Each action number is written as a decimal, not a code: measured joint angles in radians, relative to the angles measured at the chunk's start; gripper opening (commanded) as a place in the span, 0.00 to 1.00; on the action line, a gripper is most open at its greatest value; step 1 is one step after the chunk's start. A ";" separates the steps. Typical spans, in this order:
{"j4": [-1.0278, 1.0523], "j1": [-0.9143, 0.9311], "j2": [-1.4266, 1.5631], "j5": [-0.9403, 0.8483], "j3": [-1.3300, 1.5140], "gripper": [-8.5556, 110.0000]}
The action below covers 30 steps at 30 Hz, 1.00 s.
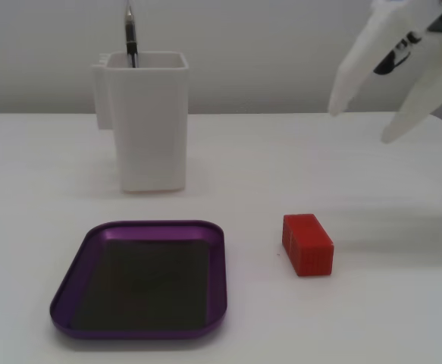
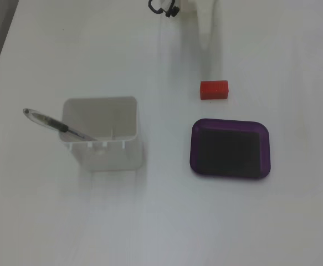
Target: Remove the cube from the box.
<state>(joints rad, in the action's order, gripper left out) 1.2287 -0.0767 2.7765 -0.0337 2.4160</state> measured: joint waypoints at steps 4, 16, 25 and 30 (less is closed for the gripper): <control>-0.074 0.012 0.249 0.000 0.239 0.21; -0.112 0.149 0.584 0.000 0.581 0.21; -0.044 0.149 0.584 0.000 0.592 0.06; -0.043 0.149 0.584 0.002 0.614 0.08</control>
<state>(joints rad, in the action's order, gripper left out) 1.1858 0.0721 3.3610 -0.0322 3.0296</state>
